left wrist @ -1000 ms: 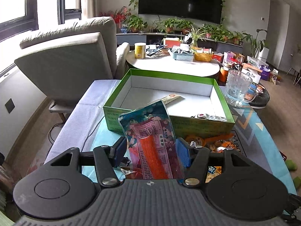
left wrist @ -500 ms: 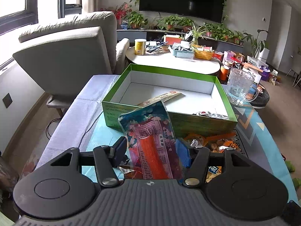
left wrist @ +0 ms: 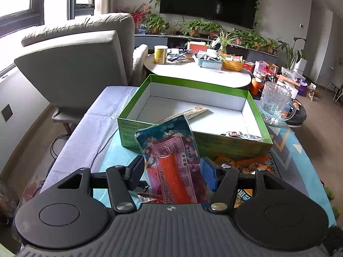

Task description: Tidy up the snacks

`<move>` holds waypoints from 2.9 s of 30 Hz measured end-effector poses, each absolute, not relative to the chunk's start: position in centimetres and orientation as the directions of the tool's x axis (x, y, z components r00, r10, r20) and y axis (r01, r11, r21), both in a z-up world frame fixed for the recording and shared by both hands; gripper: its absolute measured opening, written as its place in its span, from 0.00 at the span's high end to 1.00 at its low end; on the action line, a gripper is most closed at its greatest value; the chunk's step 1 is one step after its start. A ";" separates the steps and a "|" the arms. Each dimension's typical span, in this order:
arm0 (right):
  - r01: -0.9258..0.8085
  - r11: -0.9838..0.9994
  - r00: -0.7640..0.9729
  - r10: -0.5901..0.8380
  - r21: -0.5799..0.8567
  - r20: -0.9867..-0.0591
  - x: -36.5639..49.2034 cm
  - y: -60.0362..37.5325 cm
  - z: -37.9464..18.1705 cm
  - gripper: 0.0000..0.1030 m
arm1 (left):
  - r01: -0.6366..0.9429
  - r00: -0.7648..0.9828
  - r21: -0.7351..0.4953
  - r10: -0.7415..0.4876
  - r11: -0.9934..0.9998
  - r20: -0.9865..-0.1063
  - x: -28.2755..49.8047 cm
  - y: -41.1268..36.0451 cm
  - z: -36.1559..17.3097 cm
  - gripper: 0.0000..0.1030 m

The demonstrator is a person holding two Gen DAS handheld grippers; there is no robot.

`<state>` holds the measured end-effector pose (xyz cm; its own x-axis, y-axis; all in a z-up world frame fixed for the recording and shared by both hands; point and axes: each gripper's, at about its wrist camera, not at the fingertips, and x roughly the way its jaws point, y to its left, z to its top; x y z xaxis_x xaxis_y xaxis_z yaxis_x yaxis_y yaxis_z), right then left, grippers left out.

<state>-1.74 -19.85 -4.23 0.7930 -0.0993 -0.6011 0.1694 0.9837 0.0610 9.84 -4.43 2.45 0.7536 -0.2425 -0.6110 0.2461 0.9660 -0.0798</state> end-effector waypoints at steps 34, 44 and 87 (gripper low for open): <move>0.251 0.964 0.778 -0.147 0.088 -0.610 1.4 -20.5 -5.8 0.38 | 0.230 0.782 -0.051 -0.216 0.972 -0.585 12.4 -4.8 3.5 0.47; 0.207 0.972 0.754 -0.085 0.113 -0.651 0.6 -21.0 -5.9 0.45 | 0.231 0.779 -0.056 -0.219 0.971 -0.588 12.2 -4.6 3.4 0.47; 0.064 0.987 0.931 -0.006 0.147 -0.364 11.4 -20.6 1.1 0.45 | 0.260 0.816 0.012 -0.213 0.965 -0.538 22.7 -8.2 3.9 0.46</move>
